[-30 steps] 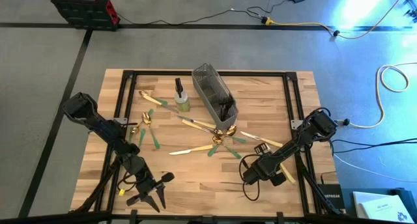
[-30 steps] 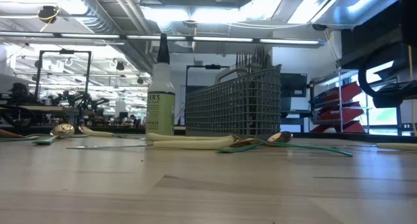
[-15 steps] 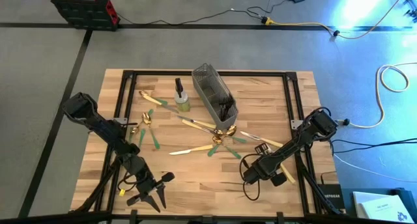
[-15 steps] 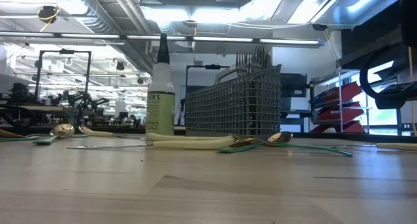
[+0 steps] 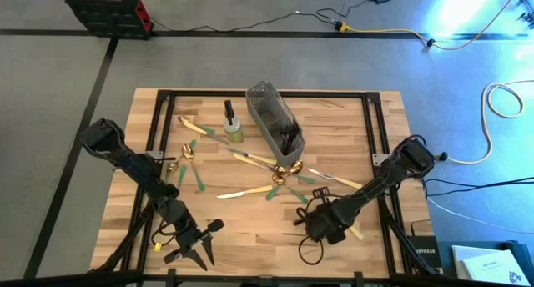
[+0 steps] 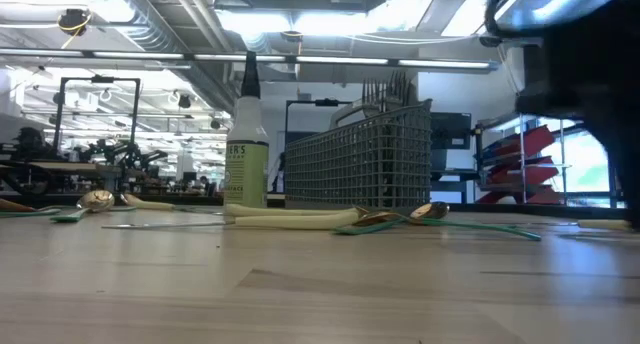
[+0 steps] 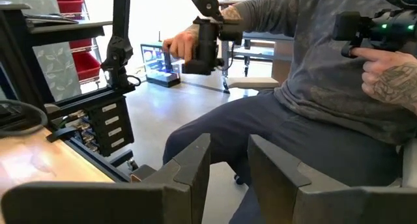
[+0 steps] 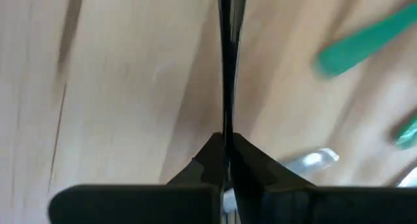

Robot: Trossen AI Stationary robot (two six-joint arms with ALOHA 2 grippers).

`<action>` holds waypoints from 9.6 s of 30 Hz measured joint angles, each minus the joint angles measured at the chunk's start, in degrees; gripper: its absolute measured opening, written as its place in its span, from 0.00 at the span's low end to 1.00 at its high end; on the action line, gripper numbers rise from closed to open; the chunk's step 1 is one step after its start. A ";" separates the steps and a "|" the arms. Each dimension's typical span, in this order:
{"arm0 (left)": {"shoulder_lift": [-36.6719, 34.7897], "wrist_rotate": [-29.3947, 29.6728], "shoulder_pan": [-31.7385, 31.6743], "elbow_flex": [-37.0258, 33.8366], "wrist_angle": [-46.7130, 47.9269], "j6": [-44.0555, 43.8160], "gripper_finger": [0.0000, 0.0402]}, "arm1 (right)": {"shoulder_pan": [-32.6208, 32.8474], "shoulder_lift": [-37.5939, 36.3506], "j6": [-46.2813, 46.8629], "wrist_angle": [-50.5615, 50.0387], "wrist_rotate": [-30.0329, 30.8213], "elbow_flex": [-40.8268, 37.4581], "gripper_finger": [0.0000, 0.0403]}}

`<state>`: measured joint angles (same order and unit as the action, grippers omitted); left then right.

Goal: Sort silverware
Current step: Put the black fork into the gray silverware organizer

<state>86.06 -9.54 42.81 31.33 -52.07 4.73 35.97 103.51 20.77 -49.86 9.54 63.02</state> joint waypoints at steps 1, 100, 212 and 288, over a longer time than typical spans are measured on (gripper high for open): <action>0.00 -0.02 0.00 0.00 0.00 -0.06 0.22 | 0.00 -0.58 0.77 0.78 1.54 -0.02 0.00; 0.00 -16.02 -28.69 0.02 5.61 5.77 0.22 | -30.91 2.30 -95.83 -23.25 58.43 27.96 0.00; 0.01 -18.60 -25.54 0.00 8.93 4.26 0.22 | -43.49 0.58 13.91 -23.13 23.37 46.34 0.01; 0.02 -16.70 -22.60 0.00 11.26 3.17 0.22 | -34.86 -3.04 -13.71 -11.53 18.95 39.12 0.00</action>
<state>86.08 -26.24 20.21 31.33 -40.81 7.90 1.10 100.48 7.06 -61.39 28.49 102.15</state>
